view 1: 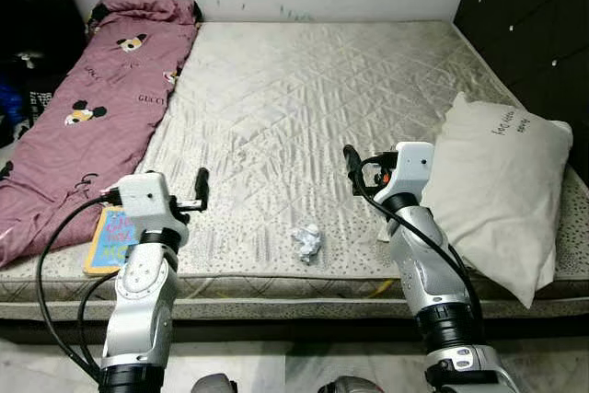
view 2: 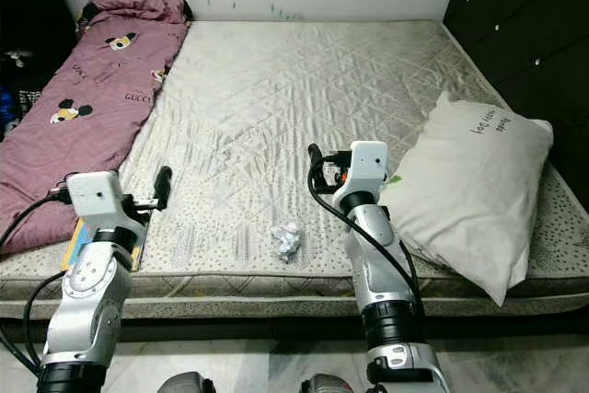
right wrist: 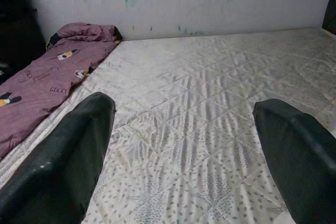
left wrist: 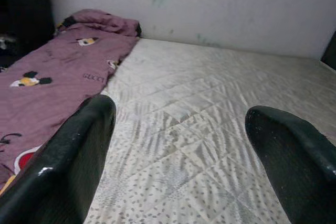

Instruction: Clean up the room

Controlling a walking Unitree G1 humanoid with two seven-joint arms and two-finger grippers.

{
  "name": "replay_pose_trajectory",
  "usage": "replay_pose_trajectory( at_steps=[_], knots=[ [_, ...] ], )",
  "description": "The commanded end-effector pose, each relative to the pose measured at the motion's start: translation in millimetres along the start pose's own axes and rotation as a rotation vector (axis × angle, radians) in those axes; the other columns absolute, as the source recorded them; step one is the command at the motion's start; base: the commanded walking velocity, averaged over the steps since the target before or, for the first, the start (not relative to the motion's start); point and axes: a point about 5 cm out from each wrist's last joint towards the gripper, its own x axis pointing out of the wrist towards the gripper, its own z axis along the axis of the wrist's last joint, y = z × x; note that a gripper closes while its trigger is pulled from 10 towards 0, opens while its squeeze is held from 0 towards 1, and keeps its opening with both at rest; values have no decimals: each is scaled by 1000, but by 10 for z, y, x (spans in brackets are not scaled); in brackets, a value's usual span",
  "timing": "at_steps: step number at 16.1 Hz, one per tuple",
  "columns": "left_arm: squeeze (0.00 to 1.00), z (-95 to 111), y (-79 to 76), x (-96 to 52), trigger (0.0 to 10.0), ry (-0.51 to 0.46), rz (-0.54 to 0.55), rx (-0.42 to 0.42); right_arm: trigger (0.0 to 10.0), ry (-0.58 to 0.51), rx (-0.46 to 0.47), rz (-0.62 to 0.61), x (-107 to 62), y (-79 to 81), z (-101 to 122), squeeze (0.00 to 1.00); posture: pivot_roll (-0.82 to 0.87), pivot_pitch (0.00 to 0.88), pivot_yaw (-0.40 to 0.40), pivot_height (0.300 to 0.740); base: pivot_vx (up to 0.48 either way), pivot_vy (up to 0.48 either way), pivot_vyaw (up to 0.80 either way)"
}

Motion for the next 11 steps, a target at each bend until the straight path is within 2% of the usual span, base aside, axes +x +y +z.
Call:
replay_pose_trajectory(
  at_steps=[1, 3, 11],
  knots=[
    [0, 9, 7, 8, 10000, 2, 10, -2, 10000, -9, 2, 10, 2, 6, 31, 0, -58, 0, -16, 665, 0, 0, 0],
    [0, 15, 10, 16, 10000, -3, 26, -4, 10000, -8, 1, 13, -5, 1, 11, 0, -58, 0, -17, 650, 0, 0, 0],
    [0, -13, 99, 27, 10000, 22, 101, -9, 10000, 1, -8, 36, -10, 12, -12, 0, -61, 0, -23, 650, 0, 0, 0]
  ],
)
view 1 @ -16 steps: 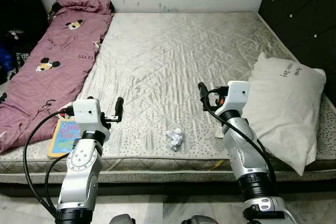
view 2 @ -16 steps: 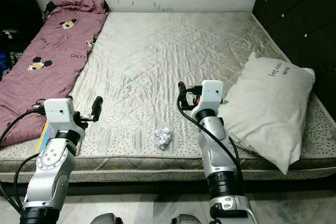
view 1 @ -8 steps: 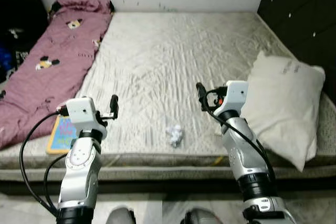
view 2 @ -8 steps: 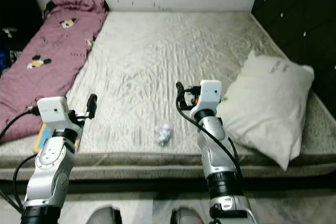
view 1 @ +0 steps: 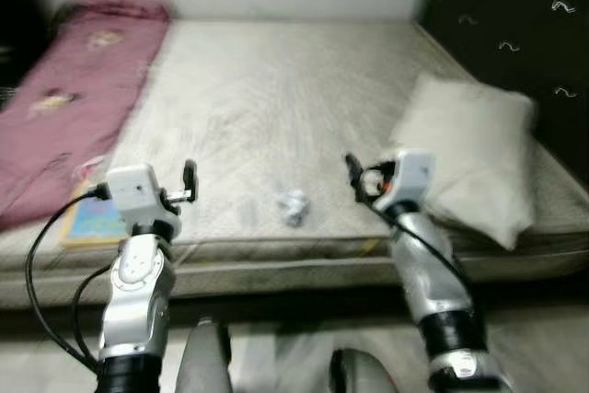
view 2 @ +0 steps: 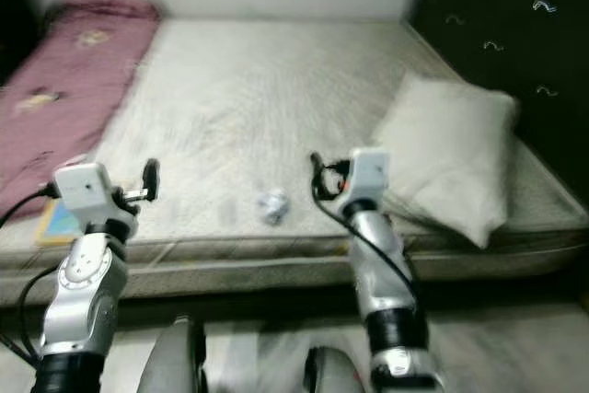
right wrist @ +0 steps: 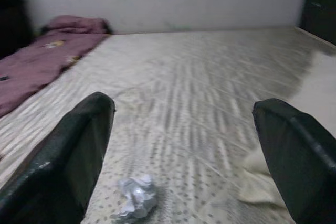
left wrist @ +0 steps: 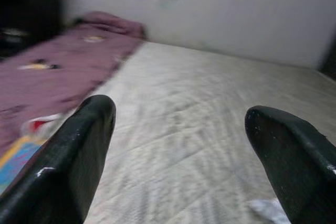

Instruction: Clean up the room

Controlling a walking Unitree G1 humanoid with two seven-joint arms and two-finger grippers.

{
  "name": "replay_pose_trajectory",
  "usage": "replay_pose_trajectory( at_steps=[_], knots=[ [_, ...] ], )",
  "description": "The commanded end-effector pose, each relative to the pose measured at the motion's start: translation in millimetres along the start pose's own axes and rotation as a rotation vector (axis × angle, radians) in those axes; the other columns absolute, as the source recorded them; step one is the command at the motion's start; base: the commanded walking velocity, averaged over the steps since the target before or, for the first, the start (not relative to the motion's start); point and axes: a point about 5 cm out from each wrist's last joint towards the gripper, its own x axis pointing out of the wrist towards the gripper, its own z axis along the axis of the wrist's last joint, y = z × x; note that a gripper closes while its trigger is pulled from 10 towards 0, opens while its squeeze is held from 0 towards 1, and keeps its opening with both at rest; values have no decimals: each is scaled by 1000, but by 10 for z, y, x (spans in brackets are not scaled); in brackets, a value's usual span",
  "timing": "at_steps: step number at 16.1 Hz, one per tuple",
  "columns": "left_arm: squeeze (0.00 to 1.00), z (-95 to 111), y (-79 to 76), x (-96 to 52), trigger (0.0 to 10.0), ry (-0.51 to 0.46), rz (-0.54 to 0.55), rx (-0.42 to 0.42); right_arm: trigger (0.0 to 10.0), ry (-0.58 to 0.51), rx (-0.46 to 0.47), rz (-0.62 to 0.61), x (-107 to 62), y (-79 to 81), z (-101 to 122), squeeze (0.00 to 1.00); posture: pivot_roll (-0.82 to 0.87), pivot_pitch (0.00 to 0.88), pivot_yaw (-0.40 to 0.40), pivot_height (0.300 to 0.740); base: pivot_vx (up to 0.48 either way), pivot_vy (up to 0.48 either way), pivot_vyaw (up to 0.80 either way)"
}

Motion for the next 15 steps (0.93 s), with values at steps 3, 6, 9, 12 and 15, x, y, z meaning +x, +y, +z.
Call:
replay_pose_trajectory(
  at_steps=[3, 6, 9, 12, 15],
  knots=[
    [0, -47, 38, 8, 10000, 33, 26, 21, 10000, 12, -10, 28, -15, 52, -39, 0, -59, 0, -25, 650, 0, 0, 0],
    [0, -48, 72, 14, 10000, 41, 45, 38, 10000, 6, -27, 54, -5, 81, -29, 0, -57, 0, -26, 650, 0, 0, 0],
    [0, -49, 61, -8, 10000, 44, 14, -9, 10000, 0, -46, 77, -24, 119, -33, 0, -56, 0, -24, 650, 0, 0, 504],
    [0, -43, 35, -2, 10000, 40, 0, -5, 10000, -1, -25, 76, -17, 119, -30, 0, -56, 0, -24, 650, 266, 0, 0],
    [0, -35, 30, 5, 10000, 41, -5, -10, 10000, -3, -25, 76, -11, 123, -23, 0, -58, 0, -23, 650, 312, 0, 0]
  ],
)
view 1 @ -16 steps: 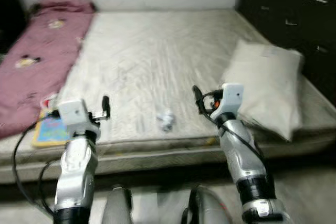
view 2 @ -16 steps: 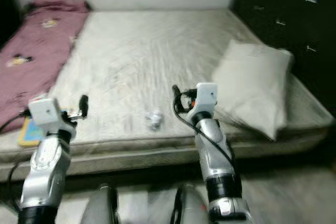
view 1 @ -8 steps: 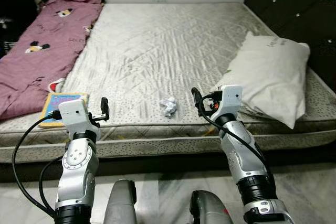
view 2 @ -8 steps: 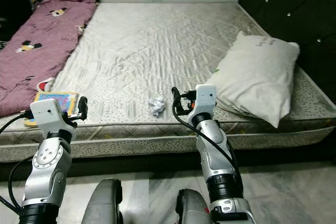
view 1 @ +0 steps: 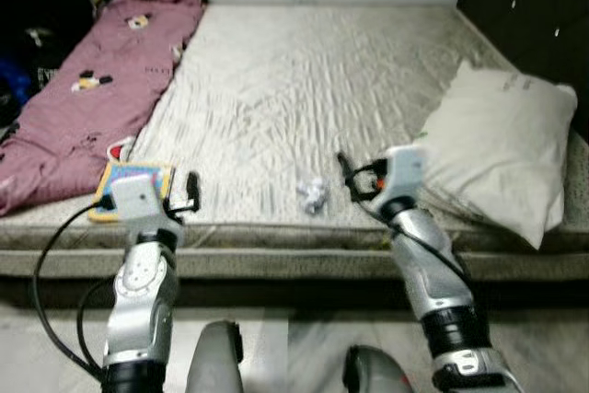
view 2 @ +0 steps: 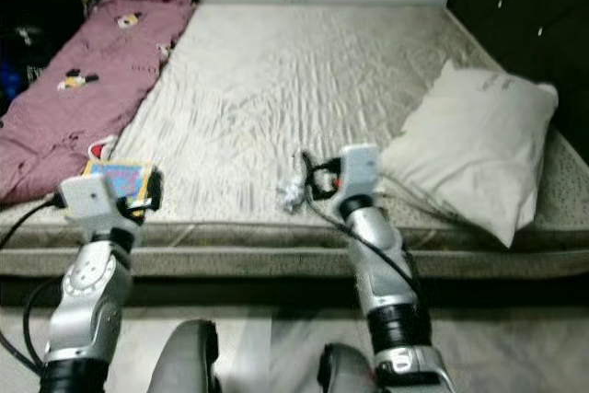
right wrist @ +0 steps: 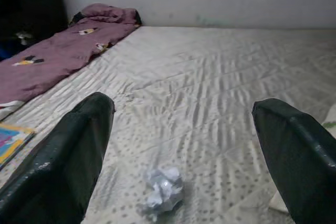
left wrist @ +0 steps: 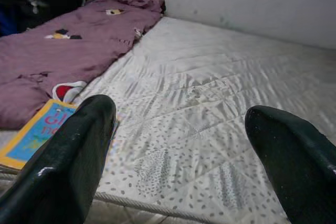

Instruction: Clean up the room

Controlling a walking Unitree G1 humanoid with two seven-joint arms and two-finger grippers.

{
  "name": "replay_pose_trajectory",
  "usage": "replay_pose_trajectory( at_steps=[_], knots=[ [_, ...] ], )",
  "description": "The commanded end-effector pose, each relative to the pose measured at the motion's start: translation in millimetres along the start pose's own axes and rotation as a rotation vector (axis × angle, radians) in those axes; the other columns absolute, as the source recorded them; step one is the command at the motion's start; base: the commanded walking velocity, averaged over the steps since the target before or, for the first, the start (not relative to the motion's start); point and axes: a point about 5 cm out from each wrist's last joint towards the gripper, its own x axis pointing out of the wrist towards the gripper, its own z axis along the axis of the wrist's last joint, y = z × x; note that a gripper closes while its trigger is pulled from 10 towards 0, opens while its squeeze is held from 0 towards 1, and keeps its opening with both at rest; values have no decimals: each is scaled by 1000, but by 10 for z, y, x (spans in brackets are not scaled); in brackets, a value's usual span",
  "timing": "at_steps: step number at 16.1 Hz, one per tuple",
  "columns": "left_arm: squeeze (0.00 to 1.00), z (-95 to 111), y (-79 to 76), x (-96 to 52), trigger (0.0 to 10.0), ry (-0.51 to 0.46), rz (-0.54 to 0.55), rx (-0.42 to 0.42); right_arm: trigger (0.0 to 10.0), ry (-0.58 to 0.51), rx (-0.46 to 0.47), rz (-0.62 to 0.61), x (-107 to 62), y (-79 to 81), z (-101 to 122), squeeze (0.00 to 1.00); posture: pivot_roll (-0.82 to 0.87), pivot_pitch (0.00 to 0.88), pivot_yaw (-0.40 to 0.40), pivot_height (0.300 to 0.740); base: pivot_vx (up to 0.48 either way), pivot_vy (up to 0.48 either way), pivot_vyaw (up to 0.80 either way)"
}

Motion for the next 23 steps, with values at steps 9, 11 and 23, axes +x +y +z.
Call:
replay_pose_trajectory(
  at_steps=[9, 11, 23],
  knots=[
    [0, 45, 8, 34, 10000, 0, -17, 1, 10000, -18, 8, 13, 47, 53, 51, 0, -65, 0, -22, 650, 307, 0, 0],
    [0, 40, 7, 34, 10000, 2, -17, 1, 10000, -18, 7, 14, 42, 55, 50, 0, -65, 0, -22, 650, 298, 0, 0],
    [0, -55, 41, 87, 10000, 66, 18, -32, 10000, 32, 72, 3, 65, 121, -108, 0, -40, 0, 8, 650, 83, 40, 0]
  ],
)
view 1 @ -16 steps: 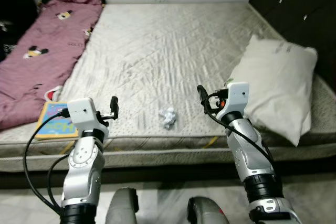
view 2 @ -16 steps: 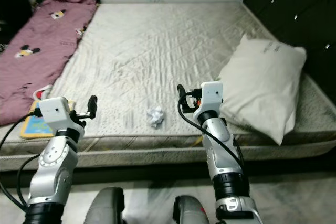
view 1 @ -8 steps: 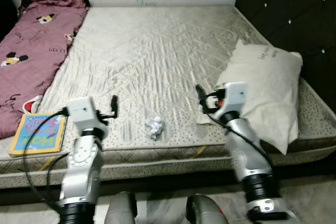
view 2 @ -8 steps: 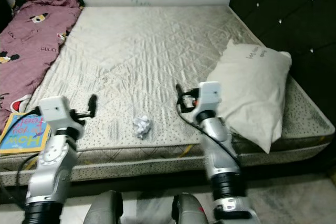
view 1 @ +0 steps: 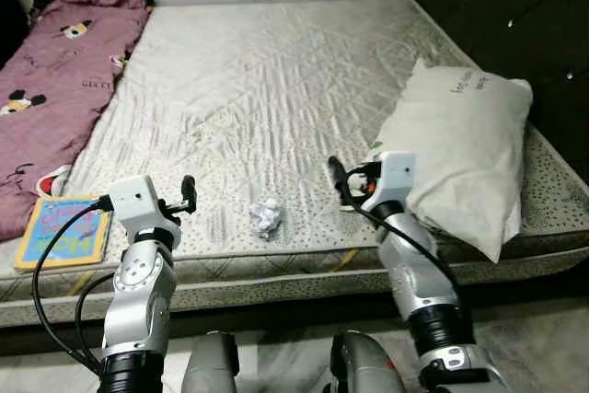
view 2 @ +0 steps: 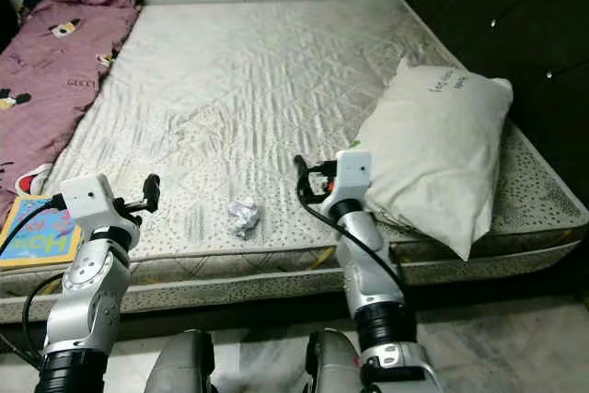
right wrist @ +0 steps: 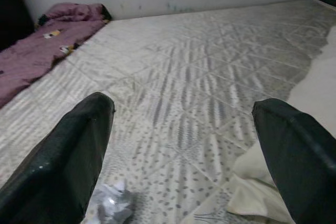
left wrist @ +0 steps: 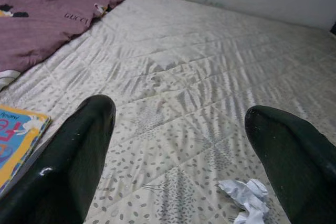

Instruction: Clean up the room

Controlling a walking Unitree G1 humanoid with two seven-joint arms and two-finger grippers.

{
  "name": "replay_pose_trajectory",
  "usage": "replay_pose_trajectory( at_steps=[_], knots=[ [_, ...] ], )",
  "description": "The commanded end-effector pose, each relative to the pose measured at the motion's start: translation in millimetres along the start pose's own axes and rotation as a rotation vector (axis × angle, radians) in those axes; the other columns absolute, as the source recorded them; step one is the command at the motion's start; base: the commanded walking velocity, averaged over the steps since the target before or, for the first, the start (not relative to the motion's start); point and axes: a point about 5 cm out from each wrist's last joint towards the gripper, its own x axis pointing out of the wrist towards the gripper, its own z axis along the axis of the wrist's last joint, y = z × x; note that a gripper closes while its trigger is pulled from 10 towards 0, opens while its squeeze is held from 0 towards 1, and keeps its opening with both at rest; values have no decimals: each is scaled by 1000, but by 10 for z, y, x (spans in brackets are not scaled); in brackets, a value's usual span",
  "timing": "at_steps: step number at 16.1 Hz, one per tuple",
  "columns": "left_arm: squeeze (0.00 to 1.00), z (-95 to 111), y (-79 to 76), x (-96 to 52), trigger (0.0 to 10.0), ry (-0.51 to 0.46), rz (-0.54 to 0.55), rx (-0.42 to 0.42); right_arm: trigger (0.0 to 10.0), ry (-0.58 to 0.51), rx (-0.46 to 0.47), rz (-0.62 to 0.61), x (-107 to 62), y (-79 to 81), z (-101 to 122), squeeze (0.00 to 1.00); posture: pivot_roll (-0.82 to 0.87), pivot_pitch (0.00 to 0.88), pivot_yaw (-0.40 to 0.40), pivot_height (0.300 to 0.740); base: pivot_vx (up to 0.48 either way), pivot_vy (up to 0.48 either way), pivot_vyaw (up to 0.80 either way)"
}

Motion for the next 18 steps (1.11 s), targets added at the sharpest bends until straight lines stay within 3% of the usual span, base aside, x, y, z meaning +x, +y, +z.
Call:
replay_pose_trajectory(
  at_steps=[1, 5, 8, 12, 18],
  knots=[
    [0, 54, -6, 21, 10000, -7, -12, 3, 10000, -7, 5, 8, 20, 50, 15, 0, -36, 0, 11, 650, 0, 480, 0],
    [0, 78, -107, 37, 10000, -23, -52, 15, 10000, -22, 15, 13, 31, 84, 27, 0, -45, 0, 8, 650, 0, 480, 0],
    [0, 137, -181, 65, 10000, -56, -66, 24, 10000, -26, 14, 24, 52, 90, 45, 0, -49, 0, 7, 650, 0, 0, 0],
    [0, 142, -133, 73, 10000, -66, -34, 26, 10000, -35, 14, 35, 60, 100, 66, 0, -52, 3, 2, 650, 0, 0, 0],
    [0, 160, -135, 77, 10000, -83, -10, 14, 10000, -33, 9, 48, 85, 106, 79, 0, -50, 11, -7, 581, 0, 0, 0]
  ],
)
